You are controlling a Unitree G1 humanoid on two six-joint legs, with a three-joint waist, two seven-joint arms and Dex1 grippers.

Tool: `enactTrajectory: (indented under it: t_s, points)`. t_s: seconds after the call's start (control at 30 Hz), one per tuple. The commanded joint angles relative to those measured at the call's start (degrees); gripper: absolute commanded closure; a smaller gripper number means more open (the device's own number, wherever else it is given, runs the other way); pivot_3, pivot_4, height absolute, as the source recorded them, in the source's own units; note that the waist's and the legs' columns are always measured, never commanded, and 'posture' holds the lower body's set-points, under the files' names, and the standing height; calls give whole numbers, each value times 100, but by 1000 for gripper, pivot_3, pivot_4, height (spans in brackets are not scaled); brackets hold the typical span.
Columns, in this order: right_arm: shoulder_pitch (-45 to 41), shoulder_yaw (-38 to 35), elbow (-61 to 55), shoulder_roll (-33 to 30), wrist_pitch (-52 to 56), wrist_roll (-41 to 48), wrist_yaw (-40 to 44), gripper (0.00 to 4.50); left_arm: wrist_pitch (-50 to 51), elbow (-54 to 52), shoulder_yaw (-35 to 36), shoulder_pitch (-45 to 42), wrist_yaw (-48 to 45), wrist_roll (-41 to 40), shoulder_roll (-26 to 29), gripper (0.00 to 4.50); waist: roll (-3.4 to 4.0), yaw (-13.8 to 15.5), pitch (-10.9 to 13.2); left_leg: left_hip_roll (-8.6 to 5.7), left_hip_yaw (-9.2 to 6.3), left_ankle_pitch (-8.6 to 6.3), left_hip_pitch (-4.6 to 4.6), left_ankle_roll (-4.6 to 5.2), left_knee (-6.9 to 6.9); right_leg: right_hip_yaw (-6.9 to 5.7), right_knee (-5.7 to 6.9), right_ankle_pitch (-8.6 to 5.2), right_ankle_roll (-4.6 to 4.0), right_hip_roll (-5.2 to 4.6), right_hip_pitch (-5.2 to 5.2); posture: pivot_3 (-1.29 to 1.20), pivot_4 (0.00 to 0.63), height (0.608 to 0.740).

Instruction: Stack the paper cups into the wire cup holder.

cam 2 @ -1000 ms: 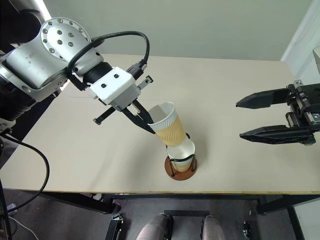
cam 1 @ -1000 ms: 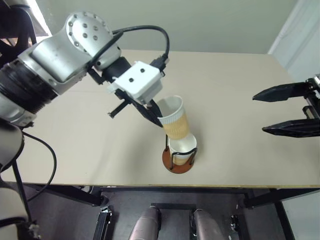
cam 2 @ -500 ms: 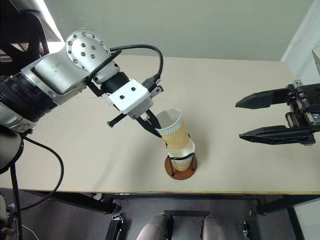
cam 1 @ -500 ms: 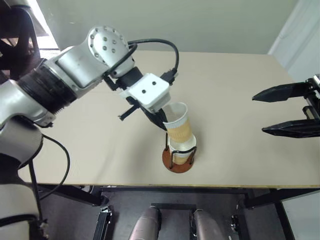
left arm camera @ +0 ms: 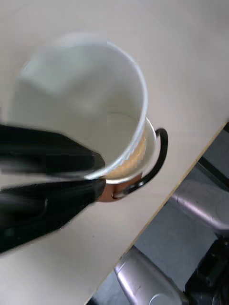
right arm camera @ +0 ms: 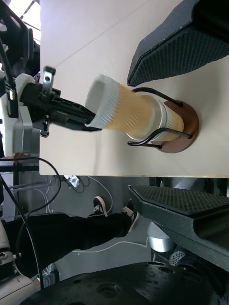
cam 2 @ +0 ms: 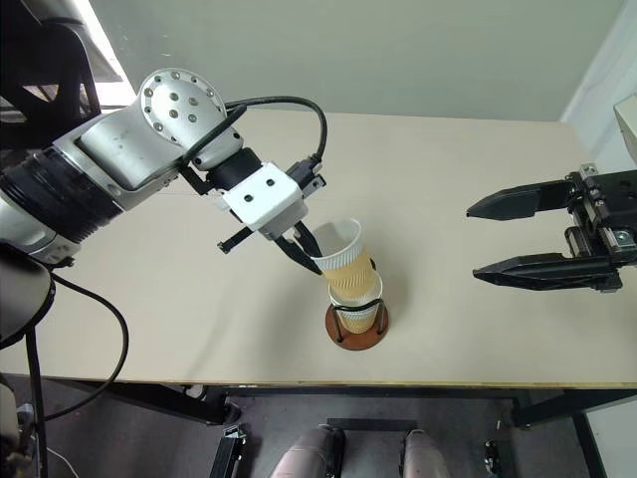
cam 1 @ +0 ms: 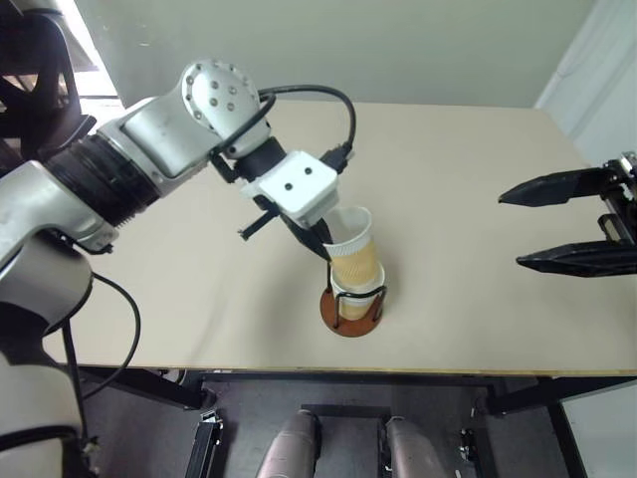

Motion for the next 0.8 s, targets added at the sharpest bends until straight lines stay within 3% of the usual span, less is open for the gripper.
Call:
enactTrajectory:
  t_s: [0.03, 0.27, 0.3, 0.4, 0.5, 0.8]
  points:
    - [16, -292, -58, -58, -57, 76, 11, 1183, -183, 5, -34, -177, -165, 13, 52, 2767, 0, 3, 0, -2, 3, 0, 1, 0, -1, -3, 0, 0, 0, 4, 0, 0, 150, 740]
    - [63, -283, -57, -48, -131, 26, 13, 1183, -258, 379, 537, 4, -165, 105, -377, 175, 0, 23, 0, -2, -4, 0, -1, 1, 5, 0, -1, 1, 1, -2, 6, 0, 150, 740]
    - [58, -269, -50, -43, -146, 14, 13, 1183, -201, 501, 695, 49, -165, 157, -478, 25, 0, 23, 0, -5, 0, 0, -1, 1, 5, -2, -1, 1, 1, 1, 5, 0, 150, 740]
    - [64, -182, -7, -28, -194, -82, -55, 1183, 174, 1038, 1593, 274, -165, 398, -851, 25, -1, 27, 0, -5, 3, 0, 3, 2, 6, -2, 0, 2, 3, 1, 8, 0, 150, 740]
    - [163, -37, 29, -27, -134, -266, -279, 1183, 791, 1257, 2528, 588, -151, 475, -833, 25, 1, 11, -1, -2, 10, 0, 4, 3, 4, -1, 0, 7, 12, 4, 5, 0, 150, 740]
    - [444, 329, 531, 824, -592, -1377, -1515, 1183, 2812, 434, 4889, 2515, 973, 785, 85, 25, 17, -67, -5, 13, 26, 4, 37, 6, -5, 5, 6, 11, 21, 18, 13, 0, 150, 740]
